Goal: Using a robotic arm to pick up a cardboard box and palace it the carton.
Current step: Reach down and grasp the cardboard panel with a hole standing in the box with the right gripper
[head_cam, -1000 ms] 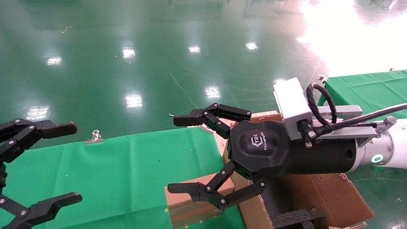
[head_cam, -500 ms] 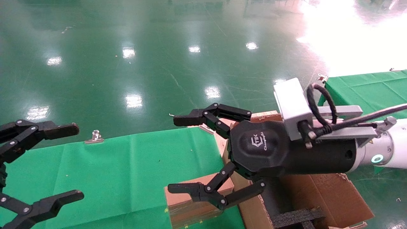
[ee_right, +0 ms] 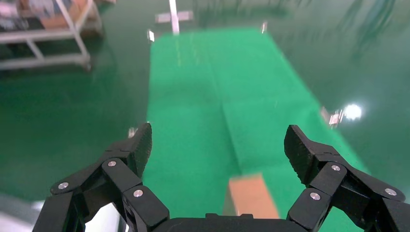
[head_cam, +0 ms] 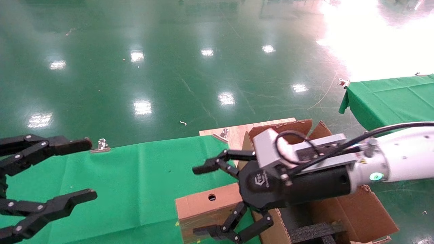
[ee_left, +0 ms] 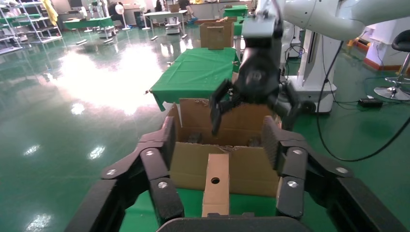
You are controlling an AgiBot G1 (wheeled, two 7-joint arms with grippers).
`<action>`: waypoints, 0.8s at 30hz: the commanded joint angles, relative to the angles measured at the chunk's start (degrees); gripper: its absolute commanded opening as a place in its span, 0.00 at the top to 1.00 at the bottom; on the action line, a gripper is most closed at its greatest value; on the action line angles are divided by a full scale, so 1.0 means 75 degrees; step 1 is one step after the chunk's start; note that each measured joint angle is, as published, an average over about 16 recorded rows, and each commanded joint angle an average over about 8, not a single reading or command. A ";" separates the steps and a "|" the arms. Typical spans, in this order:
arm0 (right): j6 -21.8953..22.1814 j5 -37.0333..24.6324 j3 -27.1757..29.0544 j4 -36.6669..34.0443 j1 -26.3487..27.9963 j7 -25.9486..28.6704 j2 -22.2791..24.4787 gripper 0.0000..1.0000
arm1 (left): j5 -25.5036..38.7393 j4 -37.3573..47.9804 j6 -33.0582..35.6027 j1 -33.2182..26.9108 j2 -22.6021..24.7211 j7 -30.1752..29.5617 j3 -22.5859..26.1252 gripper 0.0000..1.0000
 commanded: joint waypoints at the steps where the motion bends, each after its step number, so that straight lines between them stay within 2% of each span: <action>1: -0.0065 -0.0365 -0.0235 -0.0087 0.0201 0.0067 -0.0059 0.00 | 0.0000 0.0000 0.0000 0.0000 0.0000 0.0000 0.0000 1.00; 14: -0.0149 -0.2087 -0.2710 -0.0732 0.2256 -0.0056 -0.0961 0.00 | -0.0001 0.0000 -0.0001 0.0000 -0.0001 0.0001 0.0002 1.00; 24: -0.0116 -0.2793 -0.4199 -0.1873 0.3469 -0.0664 -0.1799 0.00 | -0.0002 0.0000 -0.0001 -0.0001 -0.0001 0.0001 0.0003 1.00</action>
